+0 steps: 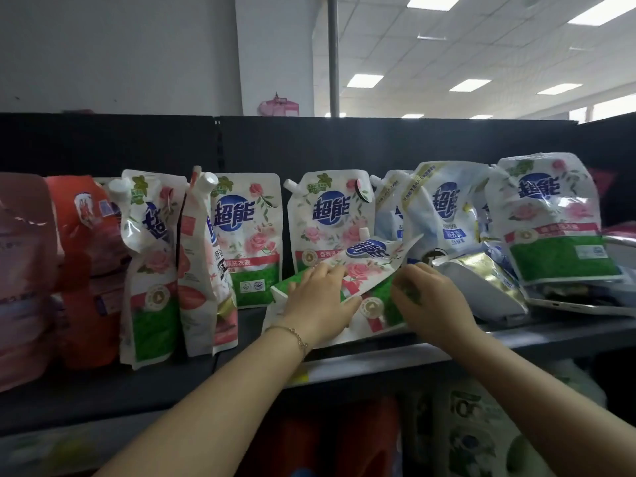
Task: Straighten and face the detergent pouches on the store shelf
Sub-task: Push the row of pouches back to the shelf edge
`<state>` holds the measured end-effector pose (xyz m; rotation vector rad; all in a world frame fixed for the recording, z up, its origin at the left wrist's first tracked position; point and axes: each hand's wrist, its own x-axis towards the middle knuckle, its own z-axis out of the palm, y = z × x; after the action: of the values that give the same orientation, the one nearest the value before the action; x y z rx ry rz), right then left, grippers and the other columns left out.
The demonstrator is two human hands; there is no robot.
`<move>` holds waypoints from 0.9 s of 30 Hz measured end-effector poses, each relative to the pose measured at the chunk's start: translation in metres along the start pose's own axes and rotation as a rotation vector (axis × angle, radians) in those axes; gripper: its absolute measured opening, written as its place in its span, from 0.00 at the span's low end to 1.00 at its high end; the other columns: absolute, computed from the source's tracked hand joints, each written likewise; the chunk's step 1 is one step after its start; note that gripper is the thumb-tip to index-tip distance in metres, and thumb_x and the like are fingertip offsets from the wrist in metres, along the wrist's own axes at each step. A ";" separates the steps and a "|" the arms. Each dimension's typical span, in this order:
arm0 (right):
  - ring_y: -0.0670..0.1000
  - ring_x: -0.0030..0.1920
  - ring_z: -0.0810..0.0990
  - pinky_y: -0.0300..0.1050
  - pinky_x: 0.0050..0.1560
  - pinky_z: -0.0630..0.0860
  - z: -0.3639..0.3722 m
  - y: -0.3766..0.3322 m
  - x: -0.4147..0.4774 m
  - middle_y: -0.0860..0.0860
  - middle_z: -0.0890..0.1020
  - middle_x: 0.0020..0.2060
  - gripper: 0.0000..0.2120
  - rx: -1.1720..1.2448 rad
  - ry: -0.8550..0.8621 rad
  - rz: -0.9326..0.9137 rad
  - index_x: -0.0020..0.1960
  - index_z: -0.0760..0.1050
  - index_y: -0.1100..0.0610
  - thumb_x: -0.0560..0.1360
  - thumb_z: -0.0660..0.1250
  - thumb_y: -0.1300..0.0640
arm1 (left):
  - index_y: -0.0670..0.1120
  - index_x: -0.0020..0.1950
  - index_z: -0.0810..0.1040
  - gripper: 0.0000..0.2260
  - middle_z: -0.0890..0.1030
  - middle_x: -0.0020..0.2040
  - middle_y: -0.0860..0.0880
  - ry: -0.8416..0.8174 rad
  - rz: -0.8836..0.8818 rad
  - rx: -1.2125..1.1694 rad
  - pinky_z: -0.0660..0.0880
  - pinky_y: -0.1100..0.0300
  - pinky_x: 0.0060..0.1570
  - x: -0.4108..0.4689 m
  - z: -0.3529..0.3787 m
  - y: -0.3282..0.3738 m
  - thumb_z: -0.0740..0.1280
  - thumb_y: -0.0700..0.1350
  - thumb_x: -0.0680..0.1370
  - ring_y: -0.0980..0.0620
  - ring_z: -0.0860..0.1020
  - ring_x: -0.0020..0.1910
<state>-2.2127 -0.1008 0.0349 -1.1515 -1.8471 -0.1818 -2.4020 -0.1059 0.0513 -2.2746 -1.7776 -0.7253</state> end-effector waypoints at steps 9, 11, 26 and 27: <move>0.50 0.43 0.75 0.47 0.40 0.75 0.011 -0.003 0.015 0.48 0.78 0.43 0.05 -0.010 0.021 -0.133 0.47 0.77 0.56 0.75 0.67 0.54 | 0.45 0.65 0.70 0.15 0.76 0.62 0.46 0.015 0.172 0.161 0.72 0.46 0.57 0.025 0.016 0.030 0.62 0.44 0.78 0.43 0.75 0.59; 0.49 0.41 0.75 0.47 0.39 0.76 0.010 -0.002 0.018 0.48 0.78 0.42 0.04 0.007 0.051 -0.154 0.46 0.77 0.56 0.75 0.67 0.55 | 0.46 0.64 0.71 0.15 0.77 0.60 0.46 0.071 0.149 0.196 0.73 0.49 0.53 0.031 0.018 0.033 0.62 0.43 0.78 0.43 0.77 0.57; 0.47 0.62 0.71 0.46 0.63 0.70 0.022 -0.045 0.037 0.44 0.74 0.63 0.29 -0.131 -0.584 -0.387 0.68 0.70 0.48 0.71 0.69 0.37 | 0.43 0.38 0.67 0.14 0.68 0.31 0.52 0.799 -0.404 -0.411 0.58 0.63 0.28 0.028 -0.025 -0.038 0.56 0.43 0.83 0.56 0.66 0.30; 0.49 0.65 0.69 0.49 0.66 0.67 0.032 -0.053 0.038 0.46 0.72 0.66 0.34 -0.185 -0.633 -0.407 0.71 0.67 0.48 0.70 0.67 0.34 | 0.44 0.37 0.66 0.14 0.67 0.30 0.52 0.831 -0.396 -0.424 0.58 0.62 0.28 0.025 -0.026 -0.046 0.56 0.43 0.83 0.55 0.65 0.29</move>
<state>-2.2785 -0.0888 0.0626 -1.0091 -2.6705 -0.2403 -2.4488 -0.0827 0.0782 -1.3921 -1.7146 -1.9176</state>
